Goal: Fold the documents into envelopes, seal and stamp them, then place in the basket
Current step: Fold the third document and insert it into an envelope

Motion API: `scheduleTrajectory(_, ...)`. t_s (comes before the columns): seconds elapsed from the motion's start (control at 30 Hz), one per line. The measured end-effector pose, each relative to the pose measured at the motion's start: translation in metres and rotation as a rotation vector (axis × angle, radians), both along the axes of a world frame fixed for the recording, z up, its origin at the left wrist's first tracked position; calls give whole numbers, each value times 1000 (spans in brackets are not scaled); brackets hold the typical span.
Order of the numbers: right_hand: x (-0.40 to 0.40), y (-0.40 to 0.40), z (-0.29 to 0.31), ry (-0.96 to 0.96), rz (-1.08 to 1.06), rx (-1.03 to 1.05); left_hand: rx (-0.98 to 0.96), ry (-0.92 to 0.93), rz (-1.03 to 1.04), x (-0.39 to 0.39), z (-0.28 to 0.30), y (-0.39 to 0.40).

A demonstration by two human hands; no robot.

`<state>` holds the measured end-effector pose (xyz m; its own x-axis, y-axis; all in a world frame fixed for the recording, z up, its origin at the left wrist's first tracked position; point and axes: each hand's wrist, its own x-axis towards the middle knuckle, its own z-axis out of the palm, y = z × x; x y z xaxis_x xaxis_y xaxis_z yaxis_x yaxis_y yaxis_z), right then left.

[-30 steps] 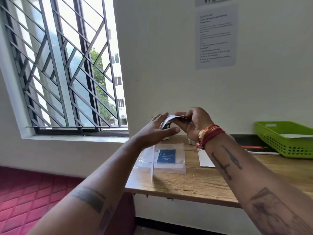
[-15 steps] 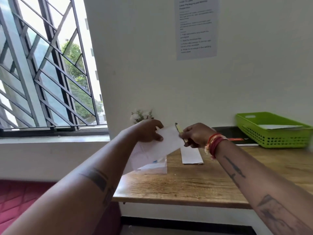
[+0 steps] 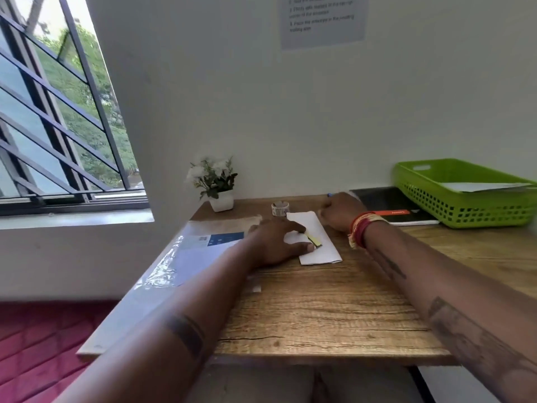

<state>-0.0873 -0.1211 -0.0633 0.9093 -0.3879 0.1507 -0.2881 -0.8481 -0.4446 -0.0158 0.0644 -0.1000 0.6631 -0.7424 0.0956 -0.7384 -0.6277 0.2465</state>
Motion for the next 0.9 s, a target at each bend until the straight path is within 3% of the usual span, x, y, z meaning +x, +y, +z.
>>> scheduleTrajectory(0.07,7,-6,-5,4,42,-210,18,-30,-19,3,-4,1)
scheduleTrajectory(0.13,18,-15,-14,104,126,-278,79,-43,-46,1,-4,2)
scheduleTrajectory(0.3,38,-24,-27,100,183,-132,88,-22,-48,-4,0,0)
scheduleTrajectory(0.63,33,-40,-23,-324,15,137,-19,-23,-65,4,-2,-4)
scheduleTrajectory(0.8,18,-44,-19,-138,-17,193,-45,-5,-54,-2,-1,-5)
scheduleTrajectory(0.9,12,-47,-16,-243,-48,263,-83,5,-48,-9,3,-4)
